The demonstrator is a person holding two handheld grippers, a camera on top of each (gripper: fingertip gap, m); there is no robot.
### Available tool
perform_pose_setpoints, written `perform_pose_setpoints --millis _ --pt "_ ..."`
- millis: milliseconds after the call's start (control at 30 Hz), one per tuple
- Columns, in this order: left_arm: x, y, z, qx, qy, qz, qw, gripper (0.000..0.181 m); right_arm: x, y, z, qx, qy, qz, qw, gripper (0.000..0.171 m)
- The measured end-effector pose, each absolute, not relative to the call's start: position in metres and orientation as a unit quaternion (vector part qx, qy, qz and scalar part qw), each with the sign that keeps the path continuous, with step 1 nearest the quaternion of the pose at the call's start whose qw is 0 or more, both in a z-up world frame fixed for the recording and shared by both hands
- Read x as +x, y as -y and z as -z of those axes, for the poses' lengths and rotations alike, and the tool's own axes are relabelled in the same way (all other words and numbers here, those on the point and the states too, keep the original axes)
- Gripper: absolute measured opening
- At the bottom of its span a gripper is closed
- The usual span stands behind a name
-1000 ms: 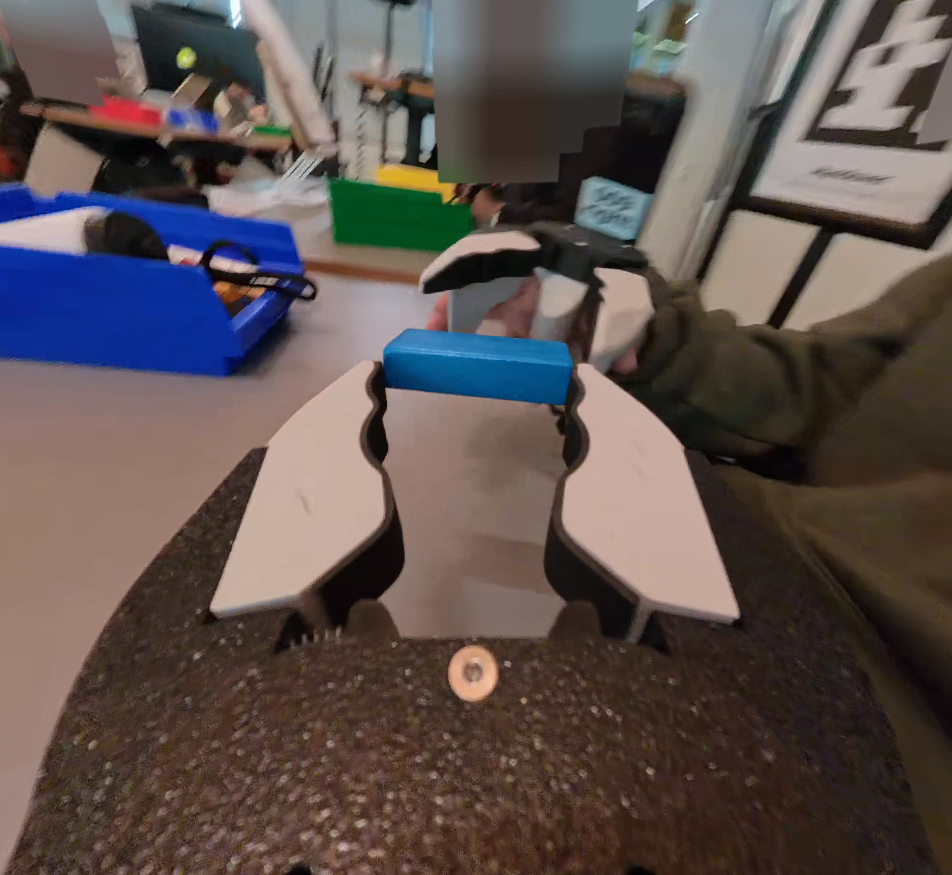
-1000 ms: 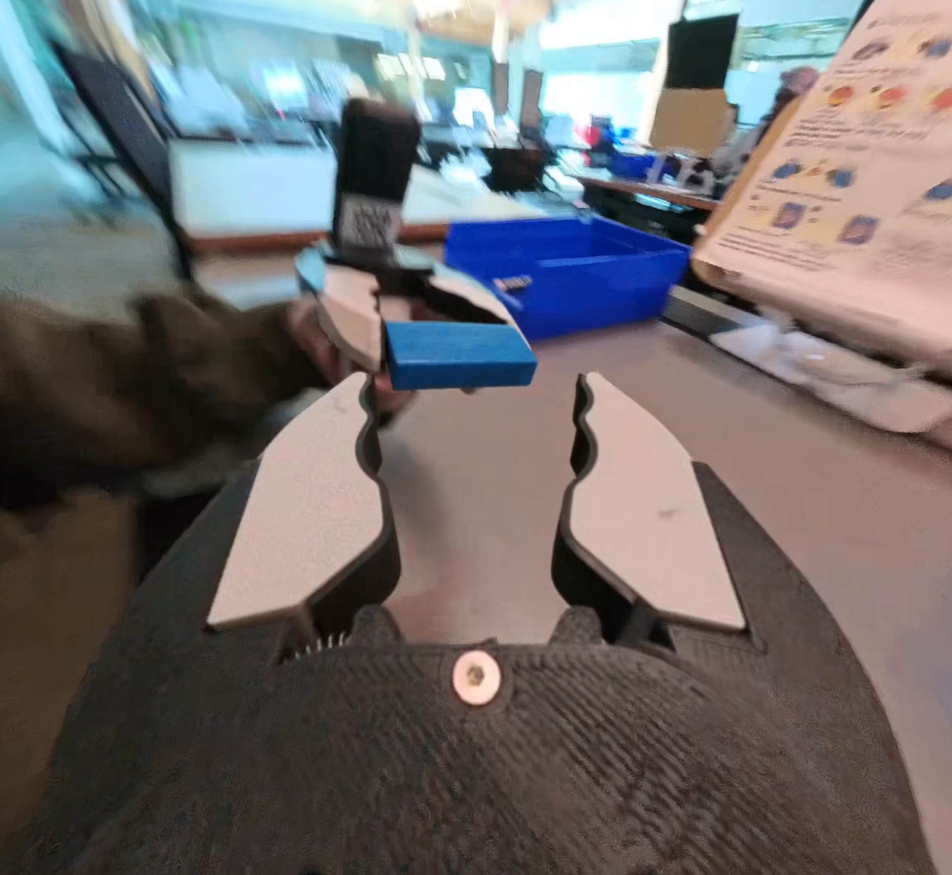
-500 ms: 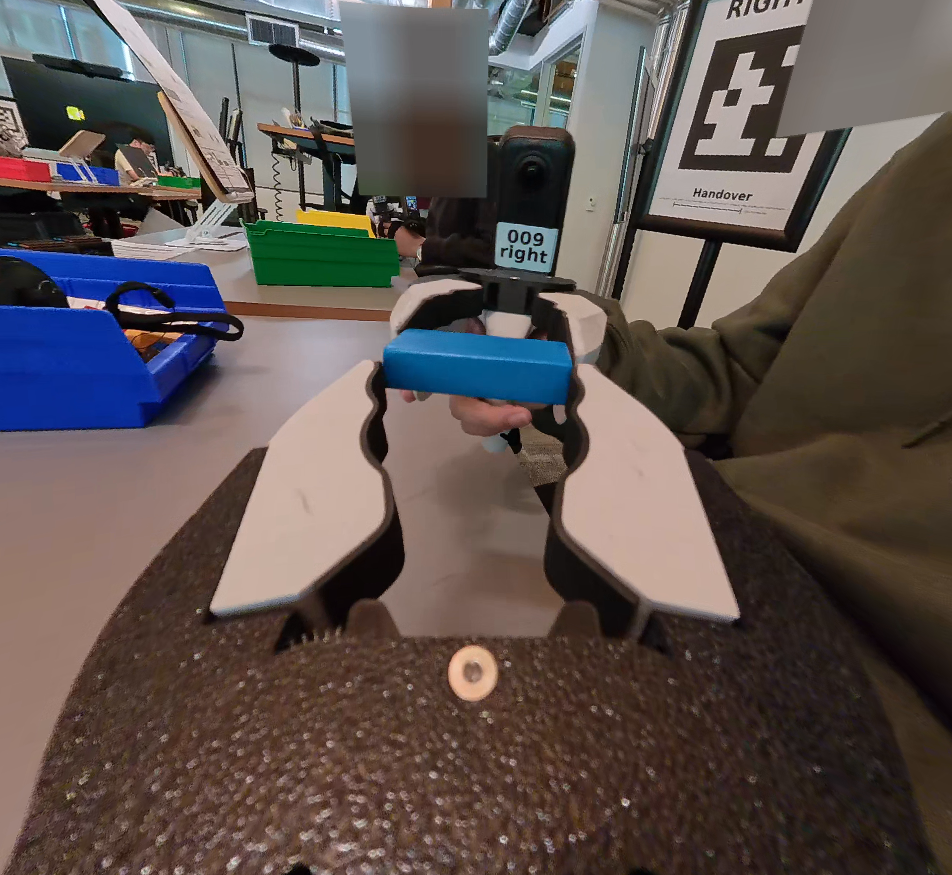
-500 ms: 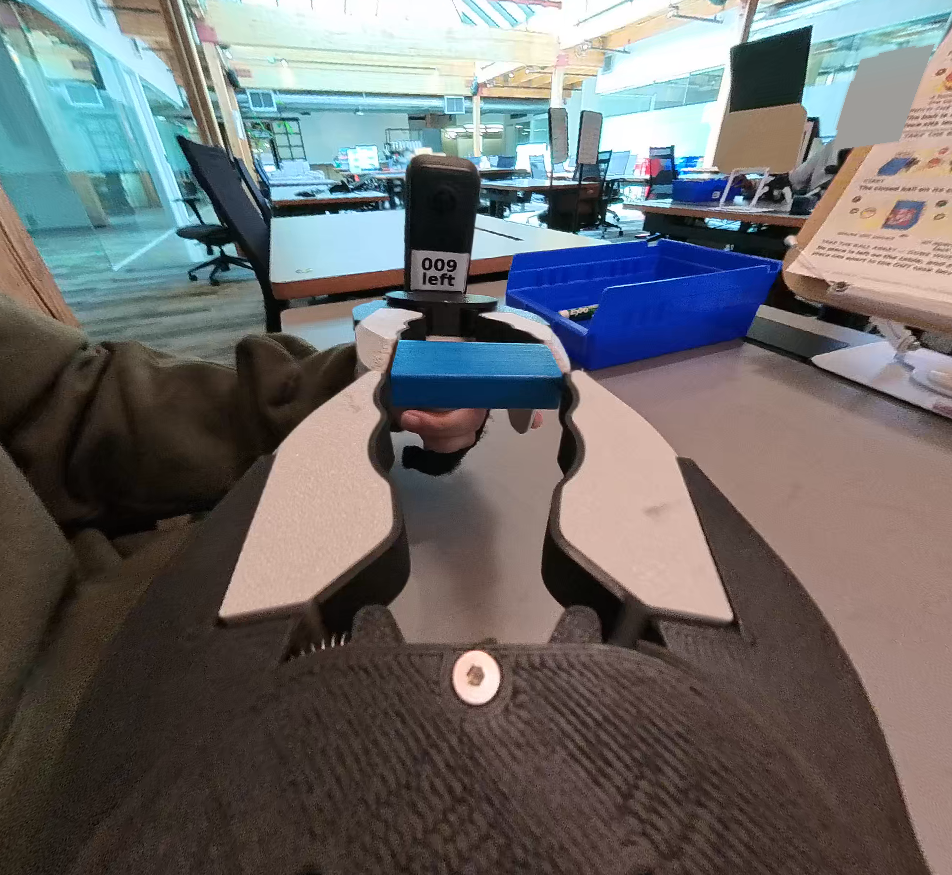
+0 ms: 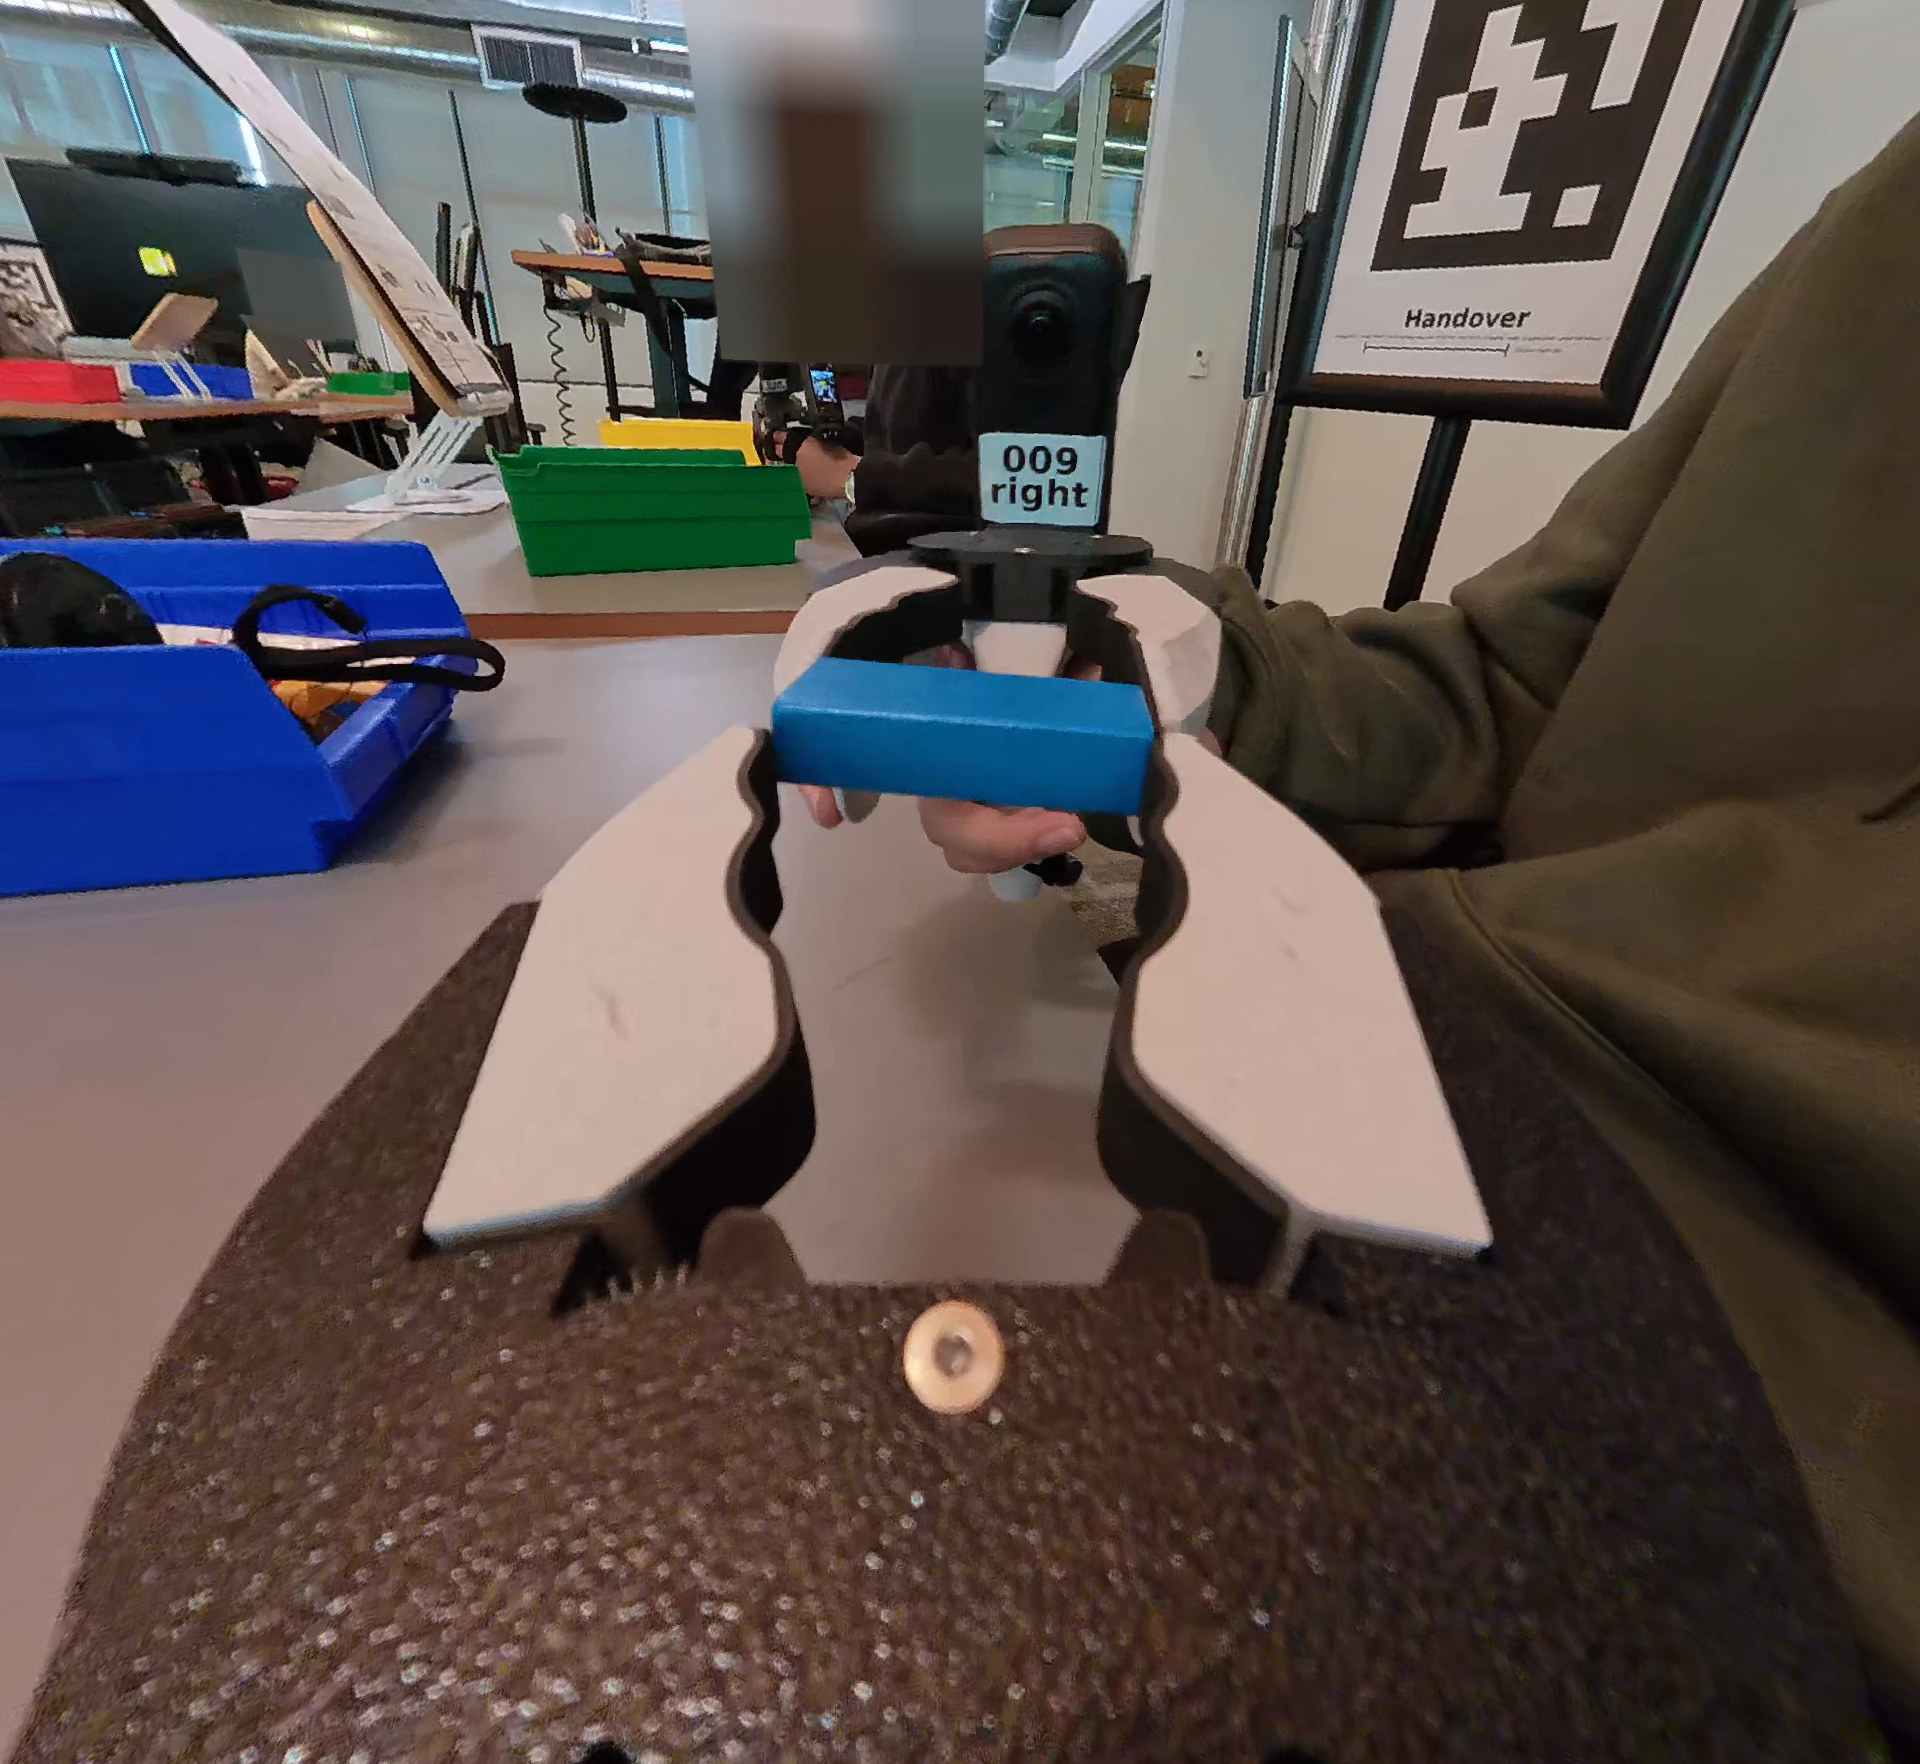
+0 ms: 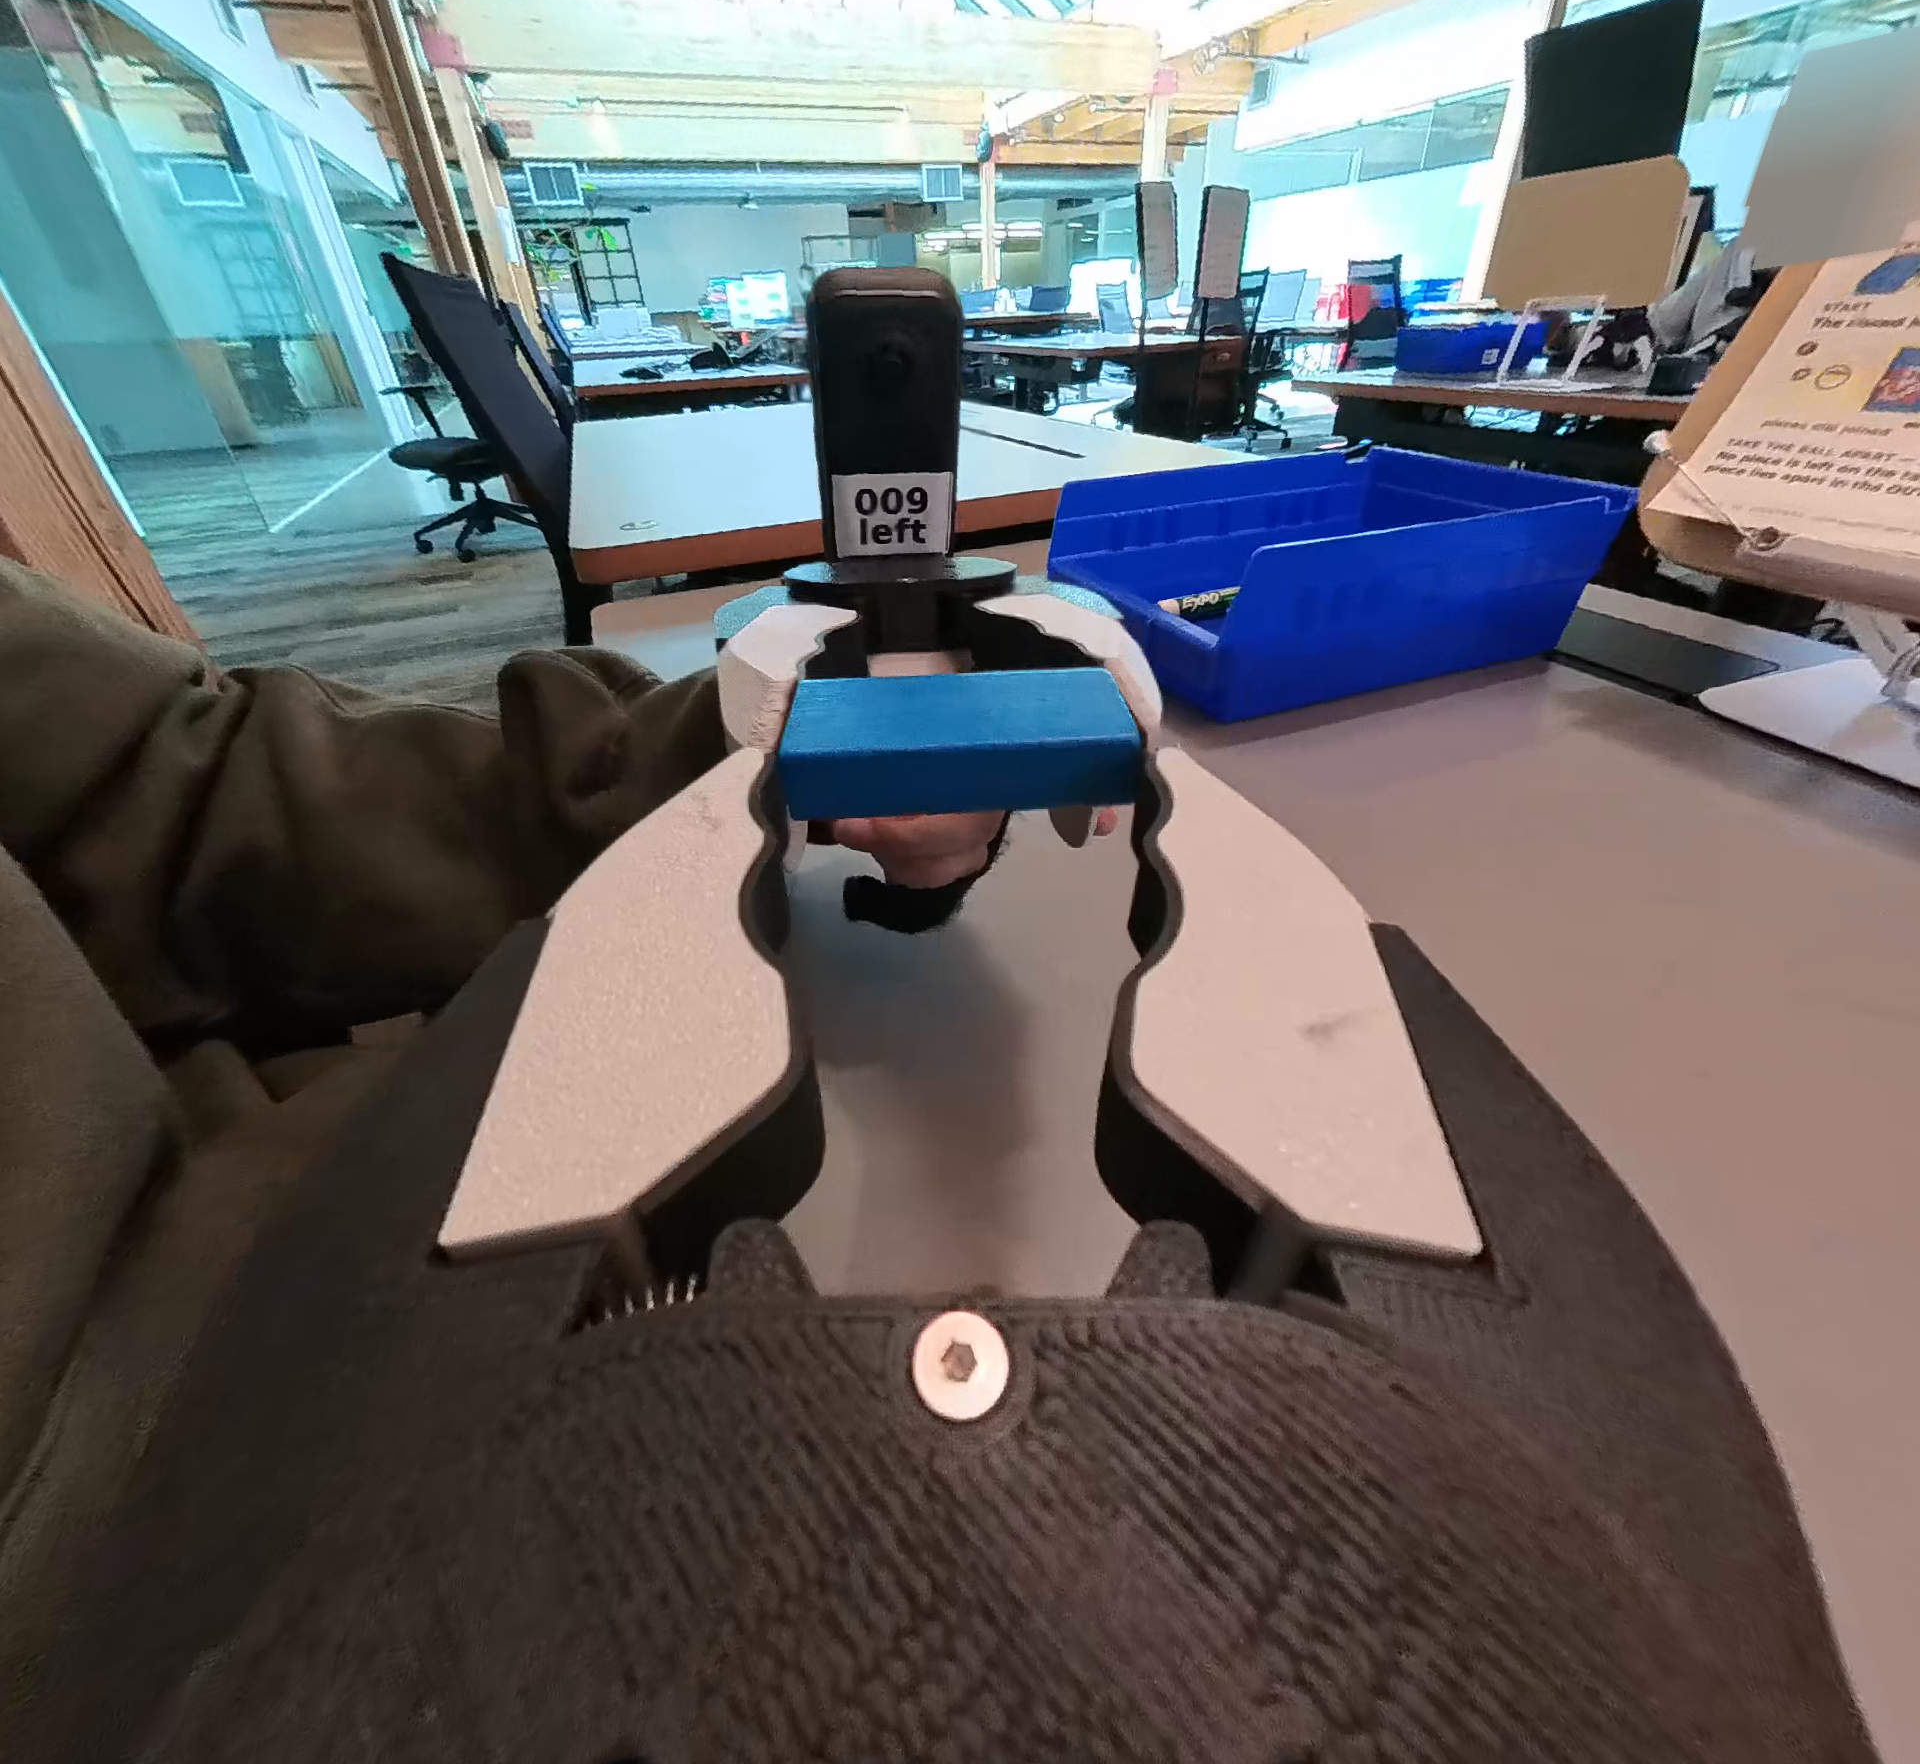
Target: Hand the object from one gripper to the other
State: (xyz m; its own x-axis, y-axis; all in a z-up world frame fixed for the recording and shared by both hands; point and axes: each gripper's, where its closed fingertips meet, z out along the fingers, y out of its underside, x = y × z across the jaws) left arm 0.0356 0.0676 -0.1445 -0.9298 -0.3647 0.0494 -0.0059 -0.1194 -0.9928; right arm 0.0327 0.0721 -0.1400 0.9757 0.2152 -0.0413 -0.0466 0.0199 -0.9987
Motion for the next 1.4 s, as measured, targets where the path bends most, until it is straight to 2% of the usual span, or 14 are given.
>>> perform_pose_setpoints --millis 333,433,500,567,667,800,833,867,933,1133,1400 --pt "0.036 -0.066 0.149 -0.155 -0.655 0.732 0.101 0.067 0.033 -0.07 0.143 -0.697 0.094 -0.062 0.708 0.064" --pt "0.039 -0.068 0.143 -0.187 -0.64 0.741 0.078 0.066 0.04 -0.065 0.137 -0.683 0.124 0.001 0.72 0.064" --pt "0.045 -0.074 0.141 -0.243 -0.624 0.742 0.033 0.065 0.047 -0.059 0.136 -0.678 0.165 0.088 0.711 0.064" --pt "0.05 -0.078 0.143 -0.323 -0.607 0.724 -0.054 0.067 0.053 -0.054 0.137 -0.673 0.213 0.179 0.685 0.064" --pt "0.044 -0.074 0.152 -0.392 -0.584 0.685 -0.191 0.051 0.055 -0.052 0.139 -0.661 0.265 0.256 0.654 0.064" --pt "0.029 -0.057 0.173 -0.384 -0.626 0.635 -0.239 0.051 0.048 -0.057 0.152 -0.664 0.304 0.275 0.625 0.064" --pt "0.028 -0.053 0.173 -0.377 -0.627 0.637 -0.245 0.047 0.047 -0.058 0.157 -0.668 0.314 0.275 0.616 0.064" --pt "0.027 -0.05 0.173 -0.371 -0.627 0.638 -0.248 0.035 0.046 -0.06 0.16 -0.67 0.318 0.276 0.612 0.064" --pt "0.028 -0.048 0.179 -0.37 -0.638 0.632 -0.236 0.019 0.043 -0.06 0.159 -0.666 0.315 0.269 0.621 0.064" --pt "0.037 -0.052 0.183 -0.341 -0.648 0.658 -0.176 0.016 0.052 -0.06 0.164 -0.696 0.266 0.221 0.63 0.065" --pt "0.052 -0.067 0.18 -0.28 -0.685 0.672 0.009 0.016 0.07 -0.054 0.13 -0.684 -0.014 -0.116 0.72 0.074"
